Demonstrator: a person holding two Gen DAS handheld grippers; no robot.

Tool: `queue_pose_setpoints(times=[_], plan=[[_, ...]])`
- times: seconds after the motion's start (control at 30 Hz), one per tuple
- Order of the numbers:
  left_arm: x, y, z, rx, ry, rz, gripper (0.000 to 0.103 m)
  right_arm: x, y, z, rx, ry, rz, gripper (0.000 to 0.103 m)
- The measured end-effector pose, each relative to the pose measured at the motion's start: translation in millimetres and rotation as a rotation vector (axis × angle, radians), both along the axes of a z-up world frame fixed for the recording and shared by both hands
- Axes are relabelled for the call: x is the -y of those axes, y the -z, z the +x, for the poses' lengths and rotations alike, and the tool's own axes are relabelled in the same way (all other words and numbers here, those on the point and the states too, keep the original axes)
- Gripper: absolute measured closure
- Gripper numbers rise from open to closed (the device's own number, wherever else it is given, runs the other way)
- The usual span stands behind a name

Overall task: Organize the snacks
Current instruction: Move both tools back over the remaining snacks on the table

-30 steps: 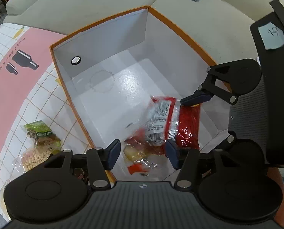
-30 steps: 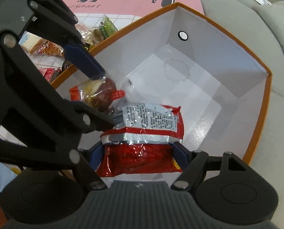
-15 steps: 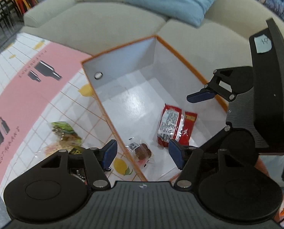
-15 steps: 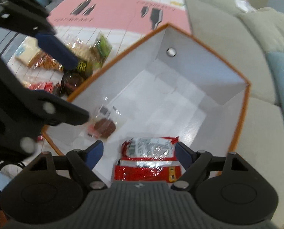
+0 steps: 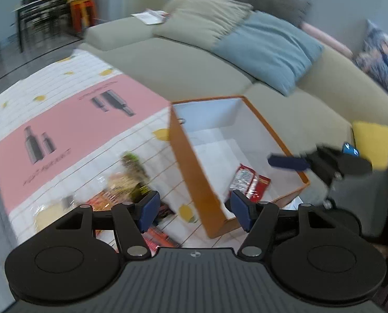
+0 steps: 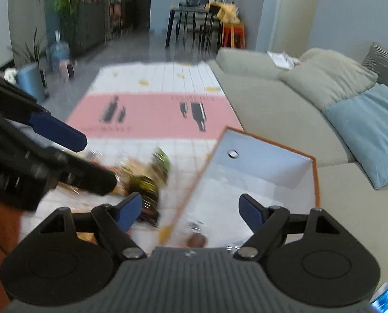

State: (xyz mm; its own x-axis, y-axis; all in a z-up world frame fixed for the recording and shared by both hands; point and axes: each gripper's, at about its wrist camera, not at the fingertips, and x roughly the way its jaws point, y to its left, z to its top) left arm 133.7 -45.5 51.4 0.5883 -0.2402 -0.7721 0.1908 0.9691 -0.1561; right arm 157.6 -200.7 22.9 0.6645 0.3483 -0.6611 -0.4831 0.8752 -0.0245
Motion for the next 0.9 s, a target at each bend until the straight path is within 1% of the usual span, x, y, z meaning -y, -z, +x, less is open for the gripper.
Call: queue_pose_setpoints(times=[0.07, 0.17, 0.2, 0.27, 0.4, 0.5, 0.53, 0.6, 0.77, 0.8, 0.87, 0.9], plan=[[-17, 2, -10, 0.007, -0.044, -0.014, 0.027, -8, 5, -15, -0.009, 0.008, 0.035, 0.023], [-39, 11, -26, 0.001, -0.096, -0.026, 0.025, -19, 17, -33, -0.021, 0.034, 0.097, 0.029], [-46, 15, -29, -0.007, -0.111, -0.029, 0.024, -23, 21, -36, -0.026, 0.041, 0.112, 0.032], [-58, 28, -34, -0.035, -0.146, -0.031, 0.024, -31, 30, -45, -0.029, 0.053, 0.123, 0.032], [-76, 59, -42, -0.098, -0.198, -0.046, 0.024, -49, 53, -54, -0.045, 0.036, 0.094, 0.041], [-84, 84, -38, -0.137, -0.247, -0.057, 0.024, -61, 72, -53, -0.053, 0.031, 0.077, 0.043], [-91, 90, -46, -0.144, -0.257, -0.06, 0.024, -65, 77, -52, -0.059, 0.029, 0.068, 0.046], [-95, 106, -44, -0.172, -0.276, -0.073, 0.024, -71, 89, -48, -0.075, 0.021, 0.045, 0.052], [-101, 139, -37, -0.223, -0.315, -0.083, 0.024, -87, 112, -33, -0.116, 0.003, 0.005, 0.055], [-102, 146, -35, -0.237, -0.326, -0.085, 0.024, -89, 116, -30, -0.124, 0.0, -0.001, 0.057], [-104, 157, -34, -0.262, -0.343, -0.102, 0.024, -93, 123, -28, -0.14, -0.009, -0.019, 0.058], [-106, 162, -33, -0.276, -0.351, -0.118, 0.024, -95, 127, -27, -0.149, -0.015, -0.028, 0.06]])
